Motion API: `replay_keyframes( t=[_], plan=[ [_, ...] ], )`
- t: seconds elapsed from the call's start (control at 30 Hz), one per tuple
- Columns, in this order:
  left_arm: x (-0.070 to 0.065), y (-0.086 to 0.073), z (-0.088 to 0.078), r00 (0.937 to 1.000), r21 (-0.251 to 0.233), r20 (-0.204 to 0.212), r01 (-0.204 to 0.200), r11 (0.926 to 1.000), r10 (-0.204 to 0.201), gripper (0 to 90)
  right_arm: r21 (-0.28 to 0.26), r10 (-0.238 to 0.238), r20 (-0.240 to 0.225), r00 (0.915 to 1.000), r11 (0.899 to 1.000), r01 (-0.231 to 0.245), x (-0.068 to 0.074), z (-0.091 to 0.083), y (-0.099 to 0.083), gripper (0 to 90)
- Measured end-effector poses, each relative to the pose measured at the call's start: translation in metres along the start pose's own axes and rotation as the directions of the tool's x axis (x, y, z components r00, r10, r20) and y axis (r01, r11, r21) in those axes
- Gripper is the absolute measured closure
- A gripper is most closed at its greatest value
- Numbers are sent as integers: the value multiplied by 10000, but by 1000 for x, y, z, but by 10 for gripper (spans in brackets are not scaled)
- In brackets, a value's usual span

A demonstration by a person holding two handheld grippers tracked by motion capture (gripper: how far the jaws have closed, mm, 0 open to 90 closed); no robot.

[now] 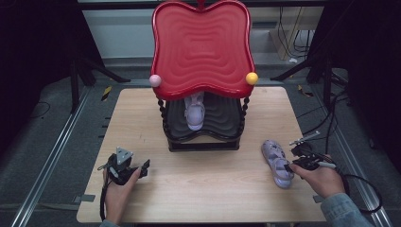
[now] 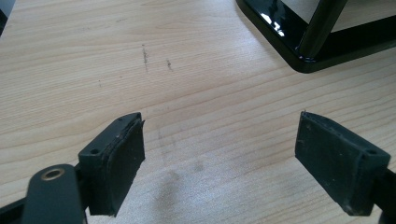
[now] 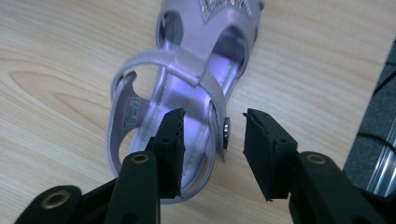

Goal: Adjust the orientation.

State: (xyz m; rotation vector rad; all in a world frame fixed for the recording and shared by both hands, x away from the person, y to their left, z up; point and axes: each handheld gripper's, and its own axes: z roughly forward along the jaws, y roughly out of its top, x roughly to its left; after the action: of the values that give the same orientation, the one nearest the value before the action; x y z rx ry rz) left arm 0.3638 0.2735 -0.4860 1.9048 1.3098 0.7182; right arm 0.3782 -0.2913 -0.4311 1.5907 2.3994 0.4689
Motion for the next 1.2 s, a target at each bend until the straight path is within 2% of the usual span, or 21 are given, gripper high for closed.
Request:
replay_keyframes(
  t=[0.27, 0.5, 0.57, 0.6, 0.63, 0.73, 0.77, 0.8, 0.83, 0.87, 0.9, 0.93, 0.97, 1.0, 1.03, 1.07, 1.1, 1.13, 1.17, 1.2],
  plan=[
    [-2, 0, 1, 10000, 14, 34, -42, 10000, 42, 153, 651, 21, -144, 9999, 9979, -11, -4, 16, 0, 708],
    [-1, -1, 1, 10000, 12, -5, -9, 10000, 9, 153, 768, -146, -158, 9998, 9969, 158, -8, 20, 0, 801],
    [0, -1, 1, 10000, 18, -39, 8, 10000, -8, 153, 682, -415, -12, 9991, 9968, 415, -8, 17, -1, 820],
    [0, -1, 1, 10000, 18, -39, 8, 10000, -8, 153, 682, -415, -12, 9991, 9968, 415, -8, 17, -1, 820],
    [1, -1, 1, 10000, 4, -61, 18, 10000, -18, 153, 520, -772, -53, 9970, 9956, 774, -4, 9, -4, 825],
    [1, -1, 1, 10000, 5, -80, -19, 10000, 19, 153, 436, -1027, -109, 9947, 9937, 1030, 2, 1, -7, 826],
    [0, -1, 1, 10000, 9, -85, -24, 10000, 24, 153, 319, -1337, -168, 9909, 9904, 1342, 7, -5, -10, 826],
    [-1, -1, 1, 10000, 15, -77, -41, 10000, 41, 153, 230, -1770, -338, 9836, 9838, 1778, 20, -12, -12, 826],
    [-1, -1, 1, 10000, 15, -77, -41, 10000, 41, 153, 230, -1770, -338, 9836, 9838, 1778, 20, -12, -12, 826],
    [-2, 0, 1, 9999, 16, -78, -83, 10000, 84, 152, 40, -2213, -672, 9729, 9750, 2221, 34, -17, -11, 827],
    [-2, 0, 1, 9999, -4, -86, -88, 10000, 88, 152, -31, -2374, -761, 9684, 9713, 2379, 40, -18, -9, 827],
    [-4, 1, 0, 9999, -69, -100, -121, 9999, 120, 152, -175, -2694, -902, 9588, 9630, 2690, 48, -19, -6, 826],
    [-4, 1, 0, 9999, -69, -100, -121, 9999, 120, 152, -175, -2694, -902, 9588, 9630, 2690, 48, -19, -6, 826],
    [-4, 1, 0, 9999, -82, -98, -124, 9999, 123, 152, -480, -3290, -1283, 9356, 9443, 3255, 68, -16, 5, 826],
    [-5, 1, 0, 9999, -78, -94, -128, 9999, 128, 152, -480, -3290, -1283, 9356, 9443, 3255, 68, -16, 5, 826],
    [-4, 1, 0, 9999, -64, -73, -136, 9999, 135, 152, -556, -3489, -1425, 9263, 9372, 3445, 75, -14, 10, 825],
    [-4, 1, 0, 9999, -63, -67, -130, 9999, 130, 151, -707, -3812, -1608, 9104, 9245, 3746, 86, -9, 18, 826],
    [-3, 1, 0, 9999, -65, -69, -128, 9999, 127, 150, -870, -4225, -1701, 8902, 9063, 4135, 105, 0, 33, 825],
    [-3, 1, 0, 9999, -78, -68, -114, 9999, 113, 150, -870, -4225, -1701, 8902, 9063, 4135, 105, 0, 33, 825],
    [-2, 1, 0, 9999, -78, -60, -99, 9999, 98, 150, -939, -4372, -1723, 8827, 8993, 4271, 111, 4, 38, 825]
  ],
)
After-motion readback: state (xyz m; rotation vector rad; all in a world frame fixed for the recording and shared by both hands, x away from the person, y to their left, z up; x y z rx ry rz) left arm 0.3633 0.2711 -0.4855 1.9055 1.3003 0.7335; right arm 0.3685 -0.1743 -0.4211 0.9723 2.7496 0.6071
